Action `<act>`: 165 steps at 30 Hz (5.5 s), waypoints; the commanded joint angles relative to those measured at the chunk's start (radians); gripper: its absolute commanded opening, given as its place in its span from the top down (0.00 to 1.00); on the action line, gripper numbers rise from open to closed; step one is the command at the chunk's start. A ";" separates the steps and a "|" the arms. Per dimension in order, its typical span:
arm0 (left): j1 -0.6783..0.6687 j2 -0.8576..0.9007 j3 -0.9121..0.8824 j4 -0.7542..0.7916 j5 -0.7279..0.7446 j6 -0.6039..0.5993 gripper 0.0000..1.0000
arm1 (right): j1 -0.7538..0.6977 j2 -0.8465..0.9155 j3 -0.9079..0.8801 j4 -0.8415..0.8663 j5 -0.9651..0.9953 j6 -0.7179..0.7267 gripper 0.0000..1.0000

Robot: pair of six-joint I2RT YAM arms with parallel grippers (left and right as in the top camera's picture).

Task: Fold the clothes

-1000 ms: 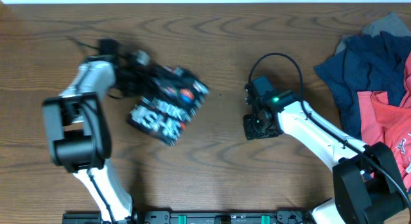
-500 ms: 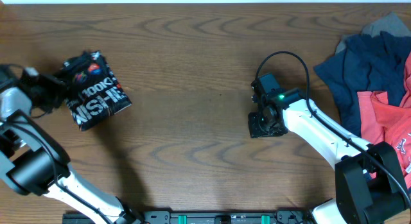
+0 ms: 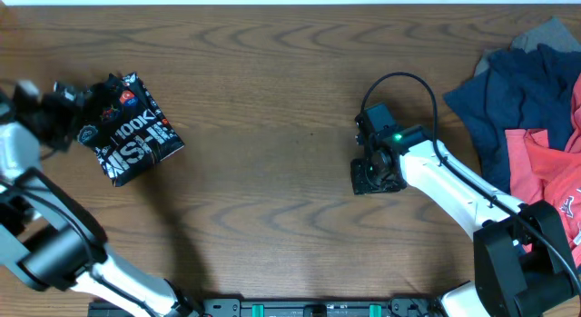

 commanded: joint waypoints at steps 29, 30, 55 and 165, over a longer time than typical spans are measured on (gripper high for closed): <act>-0.323 0.201 0.115 0.285 -0.670 0.205 0.02 | -0.010 -0.010 0.005 -0.019 -0.004 -0.016 0.50; -0.323 0.206 0.115 0.288 -0.670 0.205 0.02 | -0.010 -0.010 0.005 -0.021 -0.004 -0.016 0.50; -0.324 0.260 0.114 0.278 -0.666 0.201 0.77 | -0.010 -0.010 0.005 -0.042 -0.004 -0.016 0.49; -0.971 -1.511 -0.739 -0.510 -0.666 0.065 0.02 | -0.101 -0.968 -0.304 -0.055 0.359 0.059 0.01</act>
